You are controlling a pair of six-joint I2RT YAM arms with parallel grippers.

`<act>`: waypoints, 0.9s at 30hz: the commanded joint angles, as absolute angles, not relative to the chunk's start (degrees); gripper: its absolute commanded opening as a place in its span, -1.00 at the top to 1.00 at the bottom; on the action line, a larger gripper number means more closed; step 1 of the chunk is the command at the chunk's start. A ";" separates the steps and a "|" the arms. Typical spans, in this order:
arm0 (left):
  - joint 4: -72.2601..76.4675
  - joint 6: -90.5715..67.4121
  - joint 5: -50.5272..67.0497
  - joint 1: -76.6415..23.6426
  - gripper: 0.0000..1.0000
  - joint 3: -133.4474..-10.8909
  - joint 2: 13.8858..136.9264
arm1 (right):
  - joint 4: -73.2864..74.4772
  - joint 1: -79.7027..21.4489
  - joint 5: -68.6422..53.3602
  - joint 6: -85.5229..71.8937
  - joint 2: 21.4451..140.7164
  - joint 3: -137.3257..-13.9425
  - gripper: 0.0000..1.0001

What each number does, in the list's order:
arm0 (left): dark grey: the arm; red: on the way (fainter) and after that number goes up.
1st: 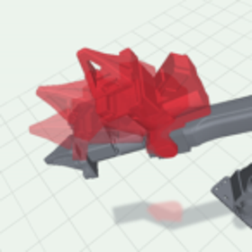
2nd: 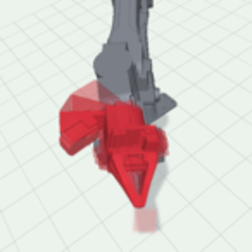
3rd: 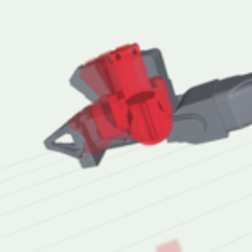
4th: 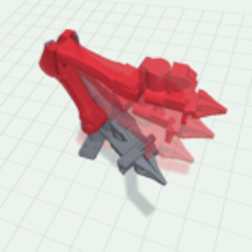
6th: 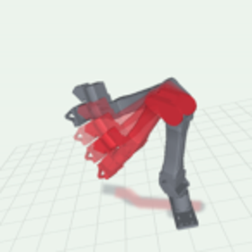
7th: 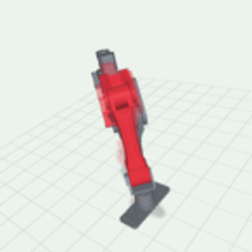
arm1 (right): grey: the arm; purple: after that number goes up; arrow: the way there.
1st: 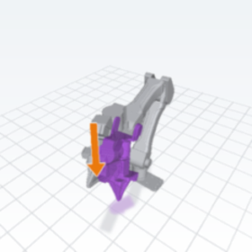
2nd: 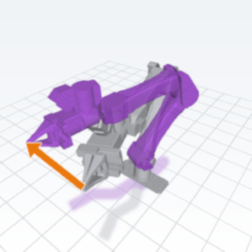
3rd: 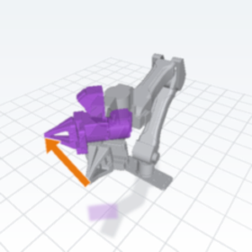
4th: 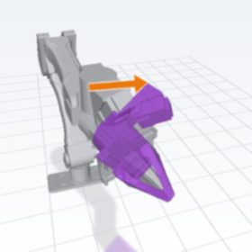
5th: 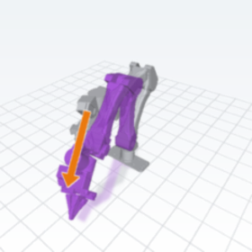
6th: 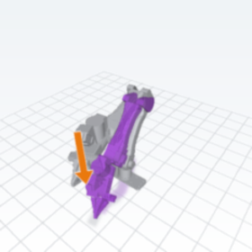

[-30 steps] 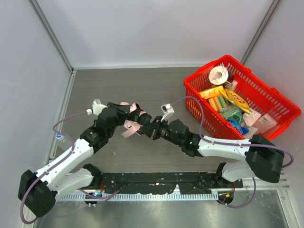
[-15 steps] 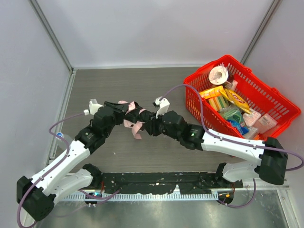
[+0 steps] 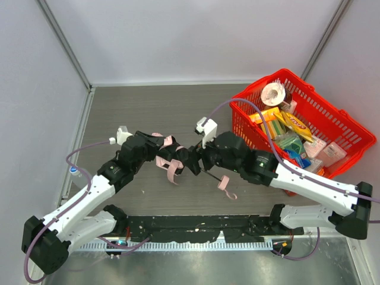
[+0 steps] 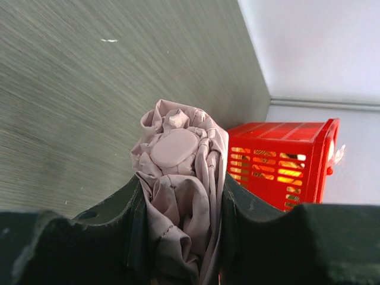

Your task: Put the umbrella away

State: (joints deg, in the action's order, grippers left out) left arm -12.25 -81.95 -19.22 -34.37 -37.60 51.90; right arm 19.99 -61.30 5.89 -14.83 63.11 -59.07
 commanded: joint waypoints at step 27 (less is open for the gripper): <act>1.40 -77.78 -5.54 -34.19 1.00 -35.95 51.06 | 6.51 -51.42 -20.48 -11.42 90.79 -67.94 -0.65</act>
